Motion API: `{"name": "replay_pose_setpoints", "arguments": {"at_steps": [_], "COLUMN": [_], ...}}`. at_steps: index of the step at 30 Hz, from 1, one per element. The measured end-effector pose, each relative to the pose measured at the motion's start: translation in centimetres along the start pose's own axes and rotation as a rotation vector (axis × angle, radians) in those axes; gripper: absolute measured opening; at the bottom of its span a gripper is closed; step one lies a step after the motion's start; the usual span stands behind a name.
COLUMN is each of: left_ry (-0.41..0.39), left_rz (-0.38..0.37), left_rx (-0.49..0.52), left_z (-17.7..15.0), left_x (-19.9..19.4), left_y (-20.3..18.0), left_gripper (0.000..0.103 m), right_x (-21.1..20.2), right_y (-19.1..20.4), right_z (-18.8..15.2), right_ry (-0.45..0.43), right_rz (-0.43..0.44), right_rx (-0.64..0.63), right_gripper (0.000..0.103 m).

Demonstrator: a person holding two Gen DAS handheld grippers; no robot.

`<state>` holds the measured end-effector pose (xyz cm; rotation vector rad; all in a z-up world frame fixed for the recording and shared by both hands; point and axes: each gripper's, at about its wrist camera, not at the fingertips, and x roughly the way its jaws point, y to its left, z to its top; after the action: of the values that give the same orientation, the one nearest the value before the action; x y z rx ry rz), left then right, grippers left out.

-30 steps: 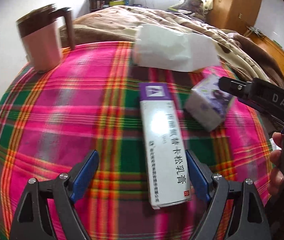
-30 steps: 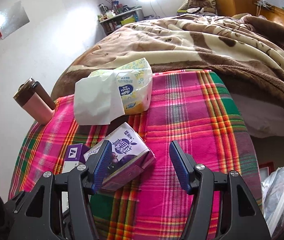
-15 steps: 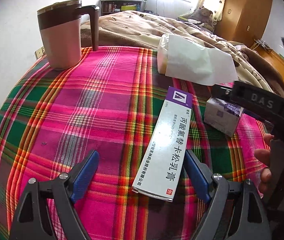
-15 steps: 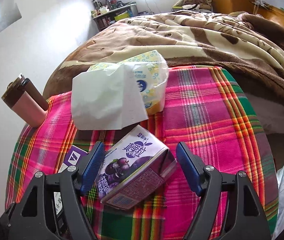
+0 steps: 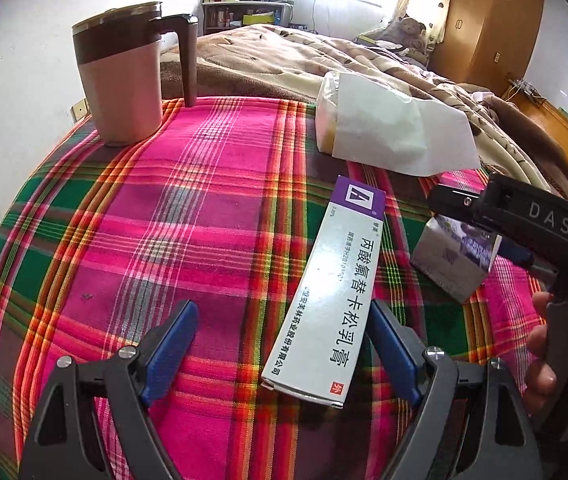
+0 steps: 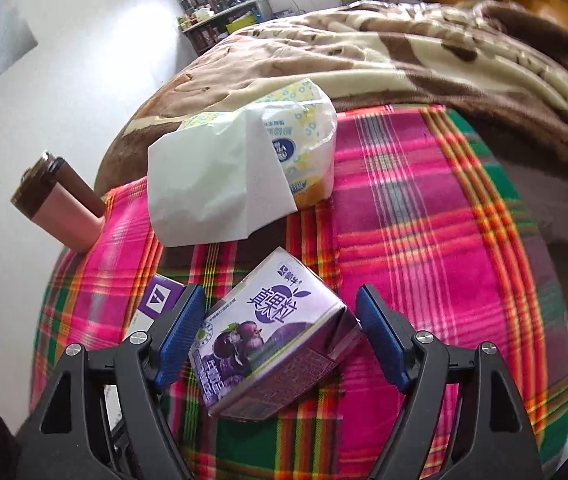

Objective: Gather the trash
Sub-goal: 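Grasp the purple-label ointment box with the left tool while the right tool grasps the grape milk carton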

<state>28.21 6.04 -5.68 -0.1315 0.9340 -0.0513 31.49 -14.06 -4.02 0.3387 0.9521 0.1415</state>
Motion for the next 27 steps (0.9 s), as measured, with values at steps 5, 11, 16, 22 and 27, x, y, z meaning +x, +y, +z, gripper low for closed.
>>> {"name": "replay_pose_setpoints", "arguments": {"at_steps": [5,11,16,22,27], "left_ry": [-0.007,-0.008,-0.005,0.000,0.003], "left_rz": [-0.008,0.012,0.021,0.008,0.004], "left_rx": [-0.020,0.002,0.007,-0.005,0.001], "left_z": [0.1,0.2,0.2,0.2,0.4], "left_x": [-0.1,0.1,0.3,0.1,0.2], "left_y": [0.4,0.1,0.0,0.2,0.0], "left_gripper": [0.087,0.087,0.087,0.087,0.087], "right_x": [0.2,-0.1,-0.9,-2.4,-3.3], "right_y": [0.7,1.0,0.4,0.4,-0.4], "right_z": [-0.3,-0.7,-0.9,-1.4,-2.3], "right_ry": [-0.003,0.011,0.068,0.020,0.008], "right_rz": [0.011,0.017,0.028,-0.174,-0.113], "right_rx": [-0.010,-0.065,-0.145,-0.312,-0.236], "right_gripper": [0.079,0.079,0.079,0.079,0.079]}}
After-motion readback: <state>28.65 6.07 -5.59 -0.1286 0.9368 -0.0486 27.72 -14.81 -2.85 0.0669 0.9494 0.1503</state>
